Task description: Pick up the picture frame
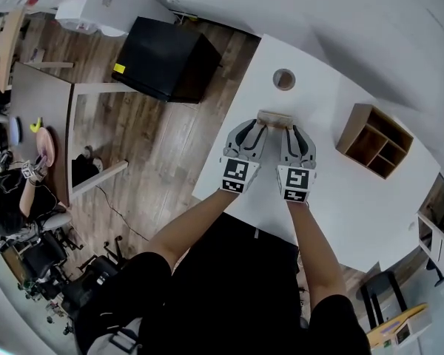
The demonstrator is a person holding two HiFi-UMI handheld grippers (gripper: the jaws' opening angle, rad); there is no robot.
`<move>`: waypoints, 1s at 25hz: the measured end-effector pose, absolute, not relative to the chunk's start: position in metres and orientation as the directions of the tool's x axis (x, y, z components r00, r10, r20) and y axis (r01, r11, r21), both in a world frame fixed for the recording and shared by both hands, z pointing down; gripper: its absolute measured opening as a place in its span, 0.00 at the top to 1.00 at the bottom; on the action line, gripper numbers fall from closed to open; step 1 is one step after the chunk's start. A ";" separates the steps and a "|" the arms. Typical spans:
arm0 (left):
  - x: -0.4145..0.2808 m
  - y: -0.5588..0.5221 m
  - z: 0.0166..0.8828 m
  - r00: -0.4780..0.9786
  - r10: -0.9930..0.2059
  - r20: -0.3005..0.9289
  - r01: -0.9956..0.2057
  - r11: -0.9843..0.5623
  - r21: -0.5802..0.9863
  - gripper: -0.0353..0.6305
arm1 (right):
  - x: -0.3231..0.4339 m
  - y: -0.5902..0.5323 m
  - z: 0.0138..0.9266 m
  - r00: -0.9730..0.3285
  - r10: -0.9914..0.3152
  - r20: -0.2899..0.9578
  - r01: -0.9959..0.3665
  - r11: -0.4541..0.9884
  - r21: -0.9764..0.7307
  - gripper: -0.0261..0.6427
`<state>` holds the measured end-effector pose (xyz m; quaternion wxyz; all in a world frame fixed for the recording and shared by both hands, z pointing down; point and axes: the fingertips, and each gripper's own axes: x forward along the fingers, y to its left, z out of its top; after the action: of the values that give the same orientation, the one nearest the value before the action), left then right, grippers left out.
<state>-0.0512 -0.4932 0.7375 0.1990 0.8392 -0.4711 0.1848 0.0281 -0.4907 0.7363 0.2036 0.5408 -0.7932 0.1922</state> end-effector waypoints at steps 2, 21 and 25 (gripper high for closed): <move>-0.054 -0.494 0.743 0.476 -0.718 0.508 -0.872 -0.460 0.167 0.80 | 0.028 -0.491 0.740 -0.319 -0.784 0.533 -0.940 0.333 -0.073 0.86; -0.057 -0.477 0.730 0.467 -0.707 0.531 -0.867 -0.485 0.115 0.86 | 0.029 -0.464 0.723 -0.318 -0.796 0.516 -0.945 0.311 -0.102 0.86; -0.061 -0.452 0.700 0.484 -0.719 0.499 -0.857 -0.505 0.104 0.86 | 0.025 -0.438 0.698 -0.311 -0.808 0.500 -0.949 0.294 -0.115 0.86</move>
<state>-0.0606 -0.4520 0.6995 0.1721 0.8440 -0.4668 0.2003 0.0254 -0.4380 0.6977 0.1767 0.5597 -0.7847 0.1993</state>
